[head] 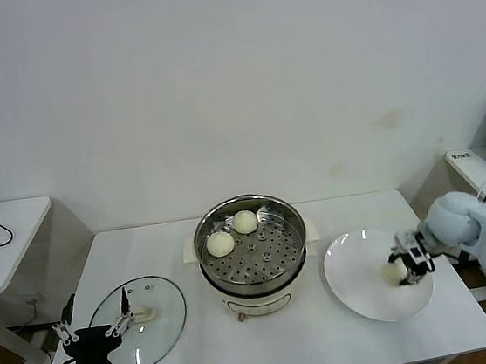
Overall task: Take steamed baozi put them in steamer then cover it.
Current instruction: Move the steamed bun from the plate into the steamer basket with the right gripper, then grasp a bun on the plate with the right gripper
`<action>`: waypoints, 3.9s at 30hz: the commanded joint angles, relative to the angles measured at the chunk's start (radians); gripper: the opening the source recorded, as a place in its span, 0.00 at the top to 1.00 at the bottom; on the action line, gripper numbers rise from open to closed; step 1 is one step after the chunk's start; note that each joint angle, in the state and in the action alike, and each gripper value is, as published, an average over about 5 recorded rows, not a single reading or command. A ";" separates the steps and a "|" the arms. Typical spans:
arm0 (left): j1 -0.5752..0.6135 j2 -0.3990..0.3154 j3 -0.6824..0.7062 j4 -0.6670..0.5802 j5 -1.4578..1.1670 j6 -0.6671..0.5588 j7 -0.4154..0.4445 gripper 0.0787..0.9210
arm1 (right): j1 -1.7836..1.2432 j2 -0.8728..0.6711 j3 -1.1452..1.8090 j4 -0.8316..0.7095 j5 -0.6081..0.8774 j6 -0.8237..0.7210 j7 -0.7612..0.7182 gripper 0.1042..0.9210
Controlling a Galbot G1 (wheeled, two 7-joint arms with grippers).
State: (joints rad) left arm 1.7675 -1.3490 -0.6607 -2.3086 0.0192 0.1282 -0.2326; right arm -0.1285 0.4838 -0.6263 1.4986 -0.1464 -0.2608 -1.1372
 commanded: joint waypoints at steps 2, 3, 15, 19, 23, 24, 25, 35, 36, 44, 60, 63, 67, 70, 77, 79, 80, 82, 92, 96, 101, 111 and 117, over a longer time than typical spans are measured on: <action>-0.003 0.001 0.001 -0.002 -0.001 -0.002 0.000 0.12 | 0.391 0.045 -0.130 -0.020 0.136 -0.011 -0.030 0.41; -0.004 0.002 0.001 -0.002 -0.001 -0.002 0.000 0.12 | 0.431 0.061 -0.159 -0.024 0.147 -0.013 -0.030 0.41; -0.008 0.006 -0.009 0.003 -0.009 -0.002 -0.001 0.12 | 0.754 0.376 -0.388 -0.048 0.286 -0.037 0.047 0.40; -0.009 0.007 -0.017 0.004 -0.012 -0.002 -0.001 0.12 | 0.754 0.452 -0.446 -0.022 0.318 -0.028 0.073 0.40; -0.007 0.008 -0.027 0.003 -0.013 -0.001 -0.001 0.12 | 0.721 0.510 -0.492 -0.007 0.328 0.015 0.090 0.40; -0.007 0.008 -0.031 0.002 -0.014 -0.001 -0.001 0.12 | 0.712 0.521 -0.503 -0.006 0.330 0.029 0.092 0.40; -0.007 0.008 -0.034 0.002 -0.015 -0.001 -0.001 0.12 | 0.702 0.532 -0.515 -0.005 0.331 0.047 0.094 0.40; -0.007 -0.002 -0.050 0.007 -0.023 -0.003 -0.001 0.12 | 0.631 0.597 -0.630 -0.018 0.230 0.240 0.130 0.40; -0.007 -0.004 -0.049 0.009 -0.023 -0.004 -0.001 0.12 | 0.627 0.600 -0.637 -0.015 0.209 0.265 0.133 0.40; -0.013 -0.010 -0.052 0.009 -0.024 -0.005 -0.002 0.12 | 0.612 0.631 -0.664 -0.010 0.065 0.421 0.146 0.40; -0.018 -0.014 -0.050 0.012 -0.027 -0.006 -0.003 0.12 | 0.603 0.653 -0.667 -0.034 -0.004 0.539 0.133 0.38; -0.019 -0.015 -0.049 0.012 -0.027 -0.006 -0.003 0.12 | 0.602 0.653 -0.671 -0.032 0.001 0.542 0.128 0.38; -0.020 -0.017 -0.048 0.012 -0.027 -0.006 -0.004 0.12 | 0.605 0.652 -0.675 -0.030 0.015 0.542 0.123 0.34; -0.020 -0.017 -0.047 0.012 -0.027 -0.006 -0.004 0.12 | 0.609 0.650 -0.673 -0.031 0.028 0.543 0.123 0.28; -0.022 -0.011 -0.047 0.009 -0.026 -0.005 -0.003 0.12 | 0.639 0.621 -0.611 -0.034 0.056 0.533 0.125 0.13; -0.023 -0.008 -0.048 0.008 -0.026 -0.005 -0.003 0.12 | 0.653 0.600 -0.584 -0.038 0.065 0.521 0.121 0.12; -0.024 -0.006 -0.048 0.008 -0.026 -0.005 -0.003 0.12 | 0.661 0.586 -0.569 -0.042 0.071 0.509 0.119 0.12; -0.026 -0.002 -0.050 0.009 -0.026 -0.004 -0.002 0.12 | 0.673 0.548 -0.538 -0.046 0.088 0.465 0.116 0.12; -0.036 0.017 -0.043 0.007 -0.028 -0.001 0.001 0.12 | 0.684 0.248 -0.486 0.063 0.214 0.092 0.095 0.12; -0.043 0.023 -0.034 0.010 -0.028 0.000 0.003 0.12 | 0.641 0.096 -0.447 0.102 0.220 0.031 0.085 0.12; -0.051 0.030 -0.023 0.018 -0.029 0.000 0.004 0.12 | 0.556 -0.042 -0.424 0.125 0.154 0.015 0.080 0.12; -0.050 0.035 -0.012 0.014 -0.023 0.002 0.004 0.12 | 0.168 -0.137 -0.186 0.050 0.009 0.070 0.081 0.12; -0.041 0.035 -0.015 0.013 -0.017 0.003 0.004 0.12 | -0.039 -0.134 0.001 0.001 -0.044 0.075 0.077 0.12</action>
State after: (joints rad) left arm 1.7226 -1.3121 -0.6748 -2.2942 -0.0012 0.1300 -0.2288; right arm 0.1628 0.4431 -0.8774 1.5431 -0.1045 -0.1697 -1.0583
